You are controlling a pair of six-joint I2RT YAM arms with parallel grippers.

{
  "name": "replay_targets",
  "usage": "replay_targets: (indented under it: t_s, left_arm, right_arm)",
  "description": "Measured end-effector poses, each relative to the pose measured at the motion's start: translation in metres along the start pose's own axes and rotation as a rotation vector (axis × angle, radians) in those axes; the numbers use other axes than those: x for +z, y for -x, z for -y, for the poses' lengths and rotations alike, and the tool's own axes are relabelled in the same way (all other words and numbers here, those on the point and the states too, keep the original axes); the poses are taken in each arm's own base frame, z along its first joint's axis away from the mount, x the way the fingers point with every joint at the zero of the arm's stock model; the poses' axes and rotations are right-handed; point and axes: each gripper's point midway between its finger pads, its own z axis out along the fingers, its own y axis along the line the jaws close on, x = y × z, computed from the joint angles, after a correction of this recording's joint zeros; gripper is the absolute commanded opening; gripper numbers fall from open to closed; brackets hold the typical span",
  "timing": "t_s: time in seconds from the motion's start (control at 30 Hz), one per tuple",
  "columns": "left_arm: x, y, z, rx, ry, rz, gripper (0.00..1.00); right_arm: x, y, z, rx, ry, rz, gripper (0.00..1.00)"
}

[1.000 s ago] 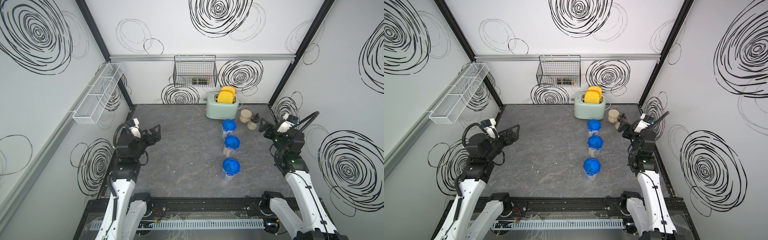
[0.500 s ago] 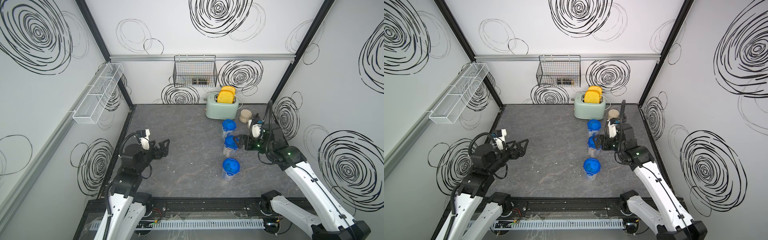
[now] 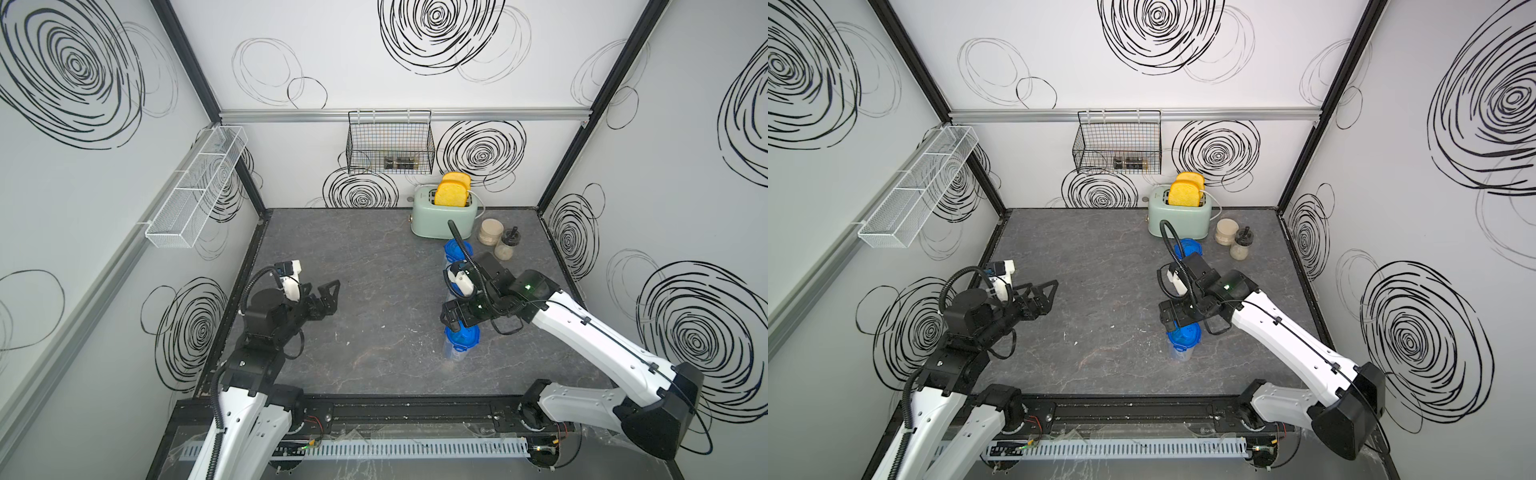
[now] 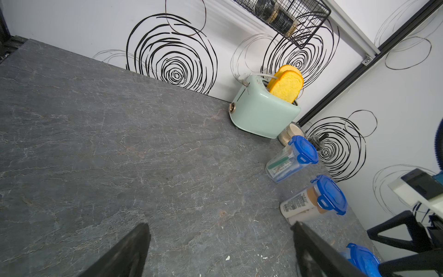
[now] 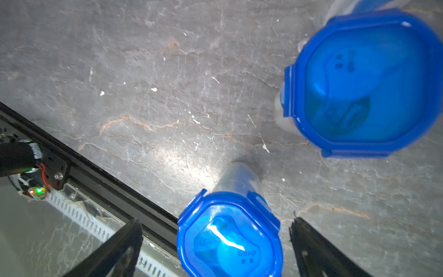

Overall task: Take out toiletry kits
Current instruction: Pick up the container from the center of the board.

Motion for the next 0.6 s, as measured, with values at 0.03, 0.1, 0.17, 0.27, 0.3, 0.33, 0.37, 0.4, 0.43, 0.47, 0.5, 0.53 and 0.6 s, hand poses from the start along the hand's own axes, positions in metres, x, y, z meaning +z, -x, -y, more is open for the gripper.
replay_targets:
  t_s: [0.03,0.1,0.17,0.27,0.3,0.33,0.37,0.4,0.43,0.47,0.5,0.53,0.6]
  left_arm:
    - [0.0,0.0,0.0,0.0,0.0,0.0,0.96]
    - [0.0,0.0,0.0,0.0,0.0,0.0,0.96]
    - [0.0,0.0,0.0,0.0,-0.001,0.001,0.96]
    - [0.0,-0.001,0.0,0.0,0.0,0.0,0.96]
    - [0.0,-0.001,0.0,0.0,0.0,0.0,0.96]
    - [0.0,-0.001,0.0,0.0,0.0,-0.001,0.96]
    - [0.0,-0.001,0.0,0.0,0.0,-0.001,0.96]
    - [0.0,-0.001,0.0,0.0,0.0,-0.002,0.96]
    - [0.0,-0.001,-0.001,-0.001,0.001,-0.002,0.96]
    - [0.0,-0.001,-0.001,0.0,0.001,-0.001,0.96]
    - [0.0,-0.001,-0.001,-0.001,0.001,-0.001,0.96]
    - [0.0,-0.001,-0.001,-0.001,0.001,-0.001,0.96]
    - [0.0,-0.001,-0.001,-0.001,0.001,-0.001,0.96]
  right_arm:
    - [0.001,-0.002,0.002,-0.004,-0.009,-0.015,0.98]
    - [0.003,-0.006,0.004,-0.009,-0.023,-0.035,0.98]
    - [0.003,-0.009,0.006,-0.012,-0.031,-0.052,0.98]
    - [0.004,-0.012,0.007,-0.019,-0.034,-0.066,0.98]
    - [0.004,-0.013,0.007,-0.023,-0.034,-0.068,0.98]
    - [0.004,-0.014,0.006,-0.026,-0.034,-0.071,0.98]
    - [0.005,-0.015,0.006,-0.031,-0.033,-0.075,0.98]
    - [0.006,-0.017,0.005,-0.037,-0.031,-0.08,0.98]
    - [0.007,-0.019,0.004,-0.043,-0.029,-0.086,0.98]
    - [0.008,-0.02,0.004,-0.046,-0.029,-0.092,0.98]
    - [0.009,-0.022,0.004,-0.051,-0.028,-0.098,0.98]
    - [0.011,-0.025,0.004,-0.056,-0.027,-0.105,0.98]
    - [0.013,-0.029,0.004,-0.061,-0.025,-0.116,0.98]
